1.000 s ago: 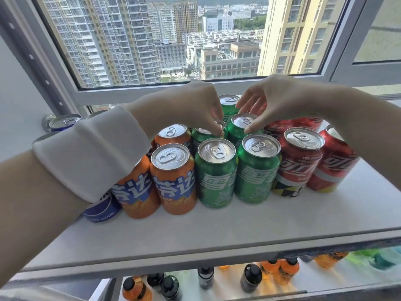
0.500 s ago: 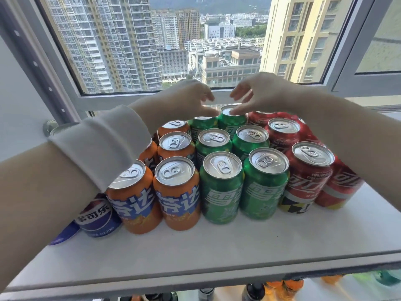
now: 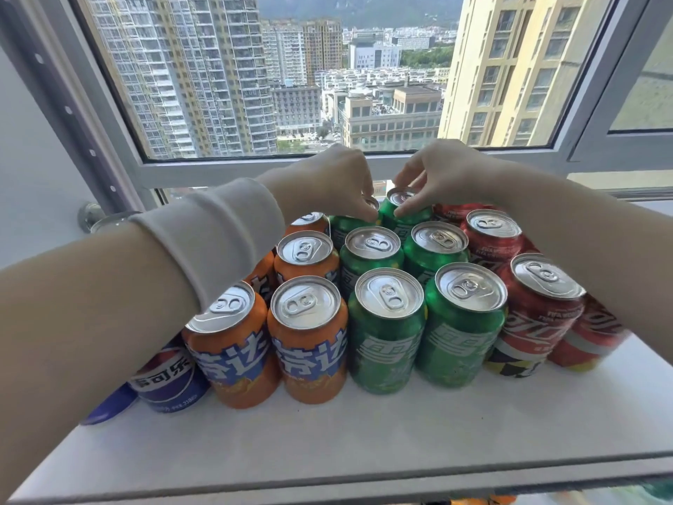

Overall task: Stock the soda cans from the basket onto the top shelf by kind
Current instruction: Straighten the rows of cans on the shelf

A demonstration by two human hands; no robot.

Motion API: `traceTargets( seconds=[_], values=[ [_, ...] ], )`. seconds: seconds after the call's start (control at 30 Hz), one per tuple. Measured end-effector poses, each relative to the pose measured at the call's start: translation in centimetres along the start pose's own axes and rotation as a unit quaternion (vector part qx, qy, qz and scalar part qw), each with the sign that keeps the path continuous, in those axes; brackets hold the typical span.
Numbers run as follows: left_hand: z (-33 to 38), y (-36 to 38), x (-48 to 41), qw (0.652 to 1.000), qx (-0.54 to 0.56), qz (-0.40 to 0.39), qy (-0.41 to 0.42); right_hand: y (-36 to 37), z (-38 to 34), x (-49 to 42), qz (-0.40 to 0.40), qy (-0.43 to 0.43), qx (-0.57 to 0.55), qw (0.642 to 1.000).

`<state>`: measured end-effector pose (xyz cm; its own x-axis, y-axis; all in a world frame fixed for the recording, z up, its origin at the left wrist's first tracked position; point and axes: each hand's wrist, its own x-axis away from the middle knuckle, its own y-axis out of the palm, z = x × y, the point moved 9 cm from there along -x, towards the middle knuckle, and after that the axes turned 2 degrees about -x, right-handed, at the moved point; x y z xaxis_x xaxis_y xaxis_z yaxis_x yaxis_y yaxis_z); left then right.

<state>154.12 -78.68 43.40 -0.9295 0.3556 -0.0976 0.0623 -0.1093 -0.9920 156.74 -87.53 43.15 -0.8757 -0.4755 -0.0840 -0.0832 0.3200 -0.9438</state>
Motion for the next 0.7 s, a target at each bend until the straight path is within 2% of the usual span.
traceTargets(
  seconds=[0.33,0.53,0.7],
  values=[
    [0.0,0.3,0.3,1.000,0.001,-0.007,-0.010,0.0,-0.4,1.4,-0.018,-0.011,-0.023,1.000],
    [-0.2,1.1,-0.4,0.995,-0.028,-0.092,-0.018,-0.3,0.1,1.9,-0.041,-0.001,-0.060,0.997],
    [3.6,0.1,-3.1,0.998,0.008,-0.057,0.031,-4.6,5.1,3.5,0.037,0.045,-0.085,0.995]
  ],
)
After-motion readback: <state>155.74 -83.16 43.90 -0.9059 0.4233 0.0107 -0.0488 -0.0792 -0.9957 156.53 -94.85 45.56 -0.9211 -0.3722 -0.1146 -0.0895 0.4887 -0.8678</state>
